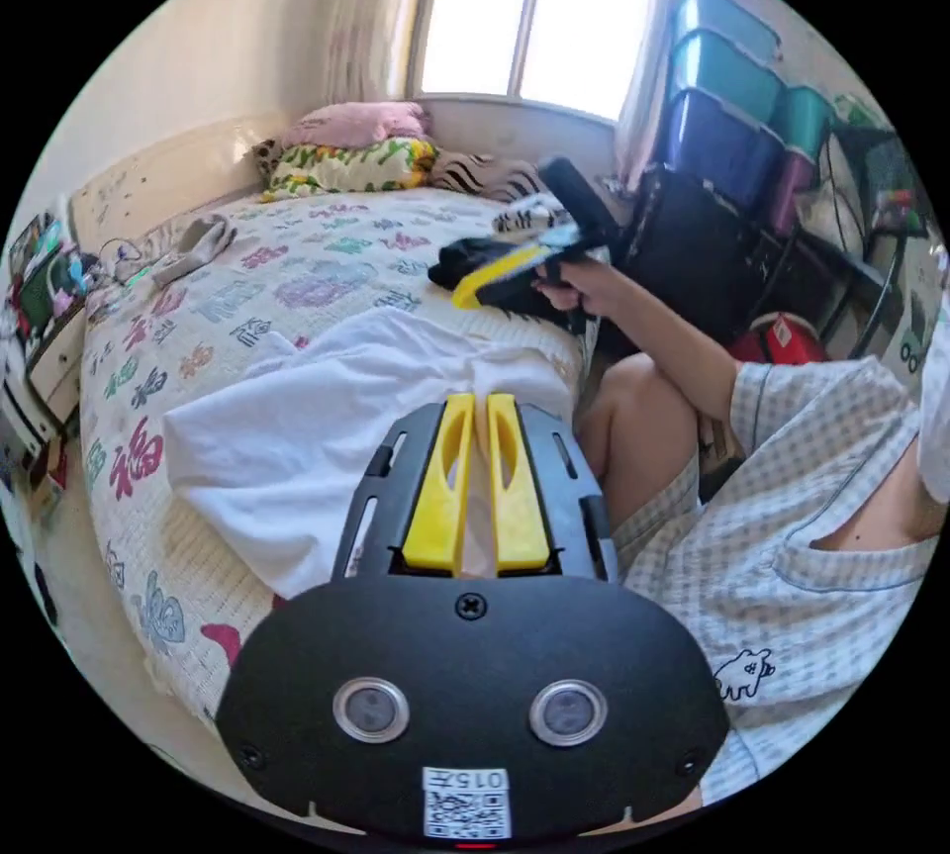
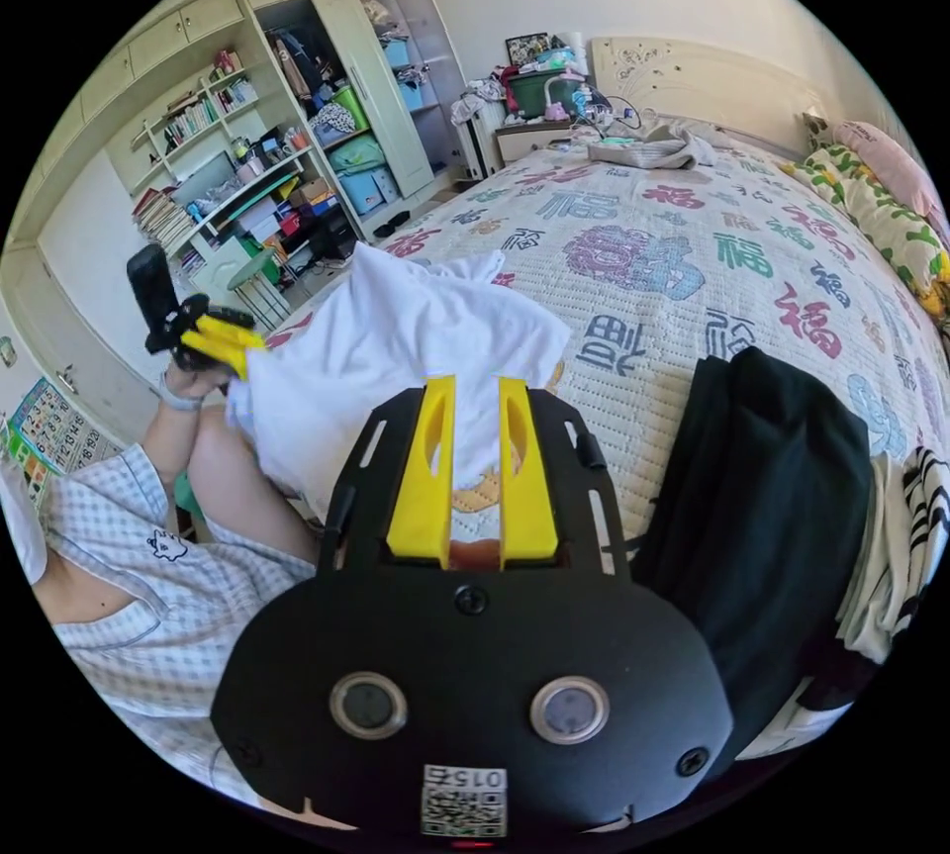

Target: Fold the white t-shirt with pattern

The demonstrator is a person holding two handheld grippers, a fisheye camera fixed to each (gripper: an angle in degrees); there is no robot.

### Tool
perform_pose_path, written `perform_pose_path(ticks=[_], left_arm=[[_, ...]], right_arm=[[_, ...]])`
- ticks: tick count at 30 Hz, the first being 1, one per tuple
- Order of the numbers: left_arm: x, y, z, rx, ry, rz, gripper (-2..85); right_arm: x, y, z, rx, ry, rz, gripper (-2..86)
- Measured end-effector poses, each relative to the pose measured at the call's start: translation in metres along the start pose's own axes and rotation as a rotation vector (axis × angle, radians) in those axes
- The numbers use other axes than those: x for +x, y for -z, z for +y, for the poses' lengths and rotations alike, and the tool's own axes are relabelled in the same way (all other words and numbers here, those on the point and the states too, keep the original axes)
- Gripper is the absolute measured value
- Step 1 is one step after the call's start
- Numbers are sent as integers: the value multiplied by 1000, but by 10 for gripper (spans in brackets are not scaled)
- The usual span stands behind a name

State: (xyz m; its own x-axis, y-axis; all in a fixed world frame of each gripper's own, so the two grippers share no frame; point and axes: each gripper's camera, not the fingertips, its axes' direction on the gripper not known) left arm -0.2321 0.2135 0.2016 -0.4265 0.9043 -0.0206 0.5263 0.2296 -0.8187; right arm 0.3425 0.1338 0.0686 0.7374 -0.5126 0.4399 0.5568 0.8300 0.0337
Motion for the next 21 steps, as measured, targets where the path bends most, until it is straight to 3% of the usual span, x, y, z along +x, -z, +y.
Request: perform_pose_path(ticks=[3, 5, 11, 16, 18, 21], left_arm=[[-68, 88, 49, 361, 296, -20, 4], [-98, 121, 85, 450, 442, -42, 3], [-136, 150, 152, 237, 648, -255, 10], [-124, 169, 173, 246, 578, -270, 51], [-99, 180, 165, 266, 428, -300, 82], [-67, 164, 142, 190, 258, -328, 103]], right_arm=[[6, -2, 2, -15, 9, -22, 77], [7, -7, 1, -29, 22, -43, 83], [-19, -38, -13, -105, 117, -240, 121], [-81, -80, -20, -263, 363, -167, 145], [-105, -104, -16, -347, 457, -60, 140], [-117, -106, -12, -326, 526, 1, 102]])
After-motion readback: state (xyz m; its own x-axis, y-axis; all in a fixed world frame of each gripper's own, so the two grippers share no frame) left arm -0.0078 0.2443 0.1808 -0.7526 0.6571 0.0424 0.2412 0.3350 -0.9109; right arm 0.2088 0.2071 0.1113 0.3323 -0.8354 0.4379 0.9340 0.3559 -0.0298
